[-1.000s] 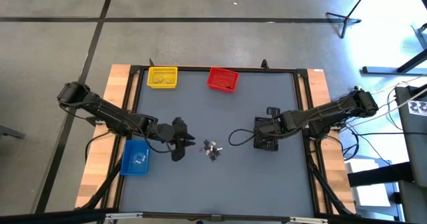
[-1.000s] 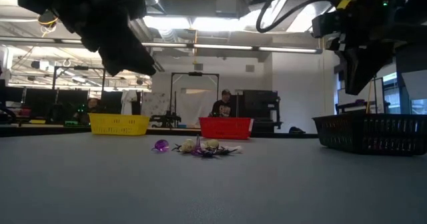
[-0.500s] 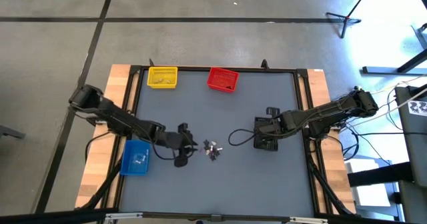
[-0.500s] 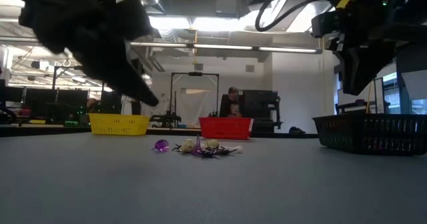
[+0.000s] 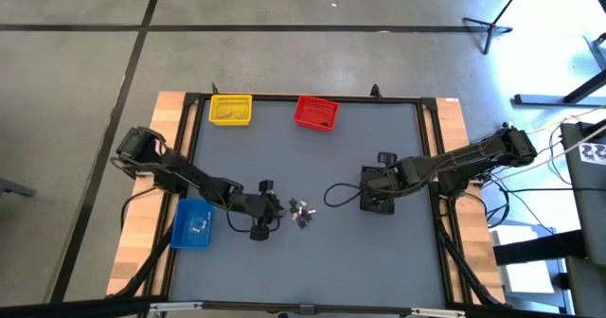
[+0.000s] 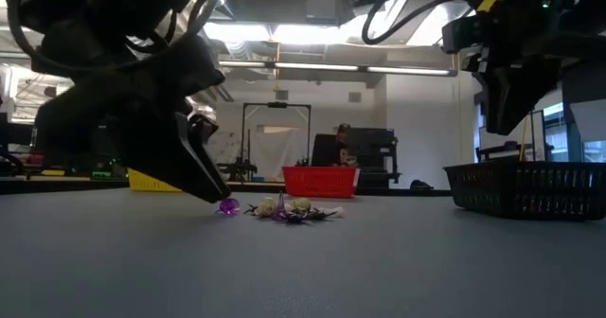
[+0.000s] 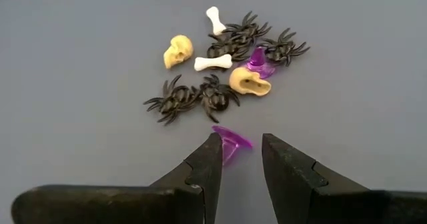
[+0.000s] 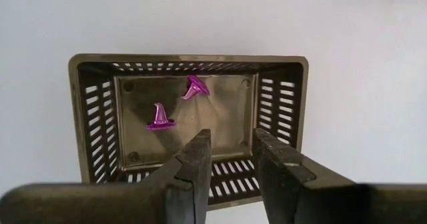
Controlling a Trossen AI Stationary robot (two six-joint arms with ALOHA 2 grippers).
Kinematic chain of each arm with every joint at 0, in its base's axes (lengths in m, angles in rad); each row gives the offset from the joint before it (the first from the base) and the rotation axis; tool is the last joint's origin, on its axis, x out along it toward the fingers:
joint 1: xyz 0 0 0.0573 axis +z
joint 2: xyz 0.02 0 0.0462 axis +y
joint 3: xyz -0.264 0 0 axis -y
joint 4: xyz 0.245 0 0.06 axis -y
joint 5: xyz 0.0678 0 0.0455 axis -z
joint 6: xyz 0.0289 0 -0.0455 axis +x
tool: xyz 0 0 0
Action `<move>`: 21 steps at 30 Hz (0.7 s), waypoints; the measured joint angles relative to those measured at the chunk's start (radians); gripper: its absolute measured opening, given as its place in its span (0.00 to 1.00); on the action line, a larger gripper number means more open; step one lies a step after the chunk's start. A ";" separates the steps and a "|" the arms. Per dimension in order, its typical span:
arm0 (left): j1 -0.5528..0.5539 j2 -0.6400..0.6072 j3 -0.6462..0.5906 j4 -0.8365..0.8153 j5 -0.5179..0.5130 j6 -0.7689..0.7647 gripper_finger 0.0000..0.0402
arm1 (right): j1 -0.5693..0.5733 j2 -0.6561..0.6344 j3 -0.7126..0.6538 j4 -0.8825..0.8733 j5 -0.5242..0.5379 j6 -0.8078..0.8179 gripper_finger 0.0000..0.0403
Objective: Sort Halloween decoration
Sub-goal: Put the purple hat toy into the black bin
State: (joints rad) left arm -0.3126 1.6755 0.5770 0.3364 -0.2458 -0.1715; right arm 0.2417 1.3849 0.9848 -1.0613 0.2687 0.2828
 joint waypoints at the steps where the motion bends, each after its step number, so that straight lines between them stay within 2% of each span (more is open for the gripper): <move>1: 0.000 0.009 0.000 0.012 -0.005 0.008 0.25 | 0.000 0.000 0.000 0.004 0.000 0.000 0.27; 6: 0.000 0.026 0.000 0.025 -0.041 0.018 0.25 | 0.000 0.000 0.000 0.029 0.000 0.000 0.27; 21: 0.001 0.027 0.000 0.025 -0.028 0.016 0.25 | 0.000 0.000 0.000 0.050 0.000 0.000 0.27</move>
State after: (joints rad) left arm -0.3111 1.7023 0.5766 0.3614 -0.2736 -0.1551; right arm 0.2417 1.3850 0.9848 -1.0115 0.2684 0.2825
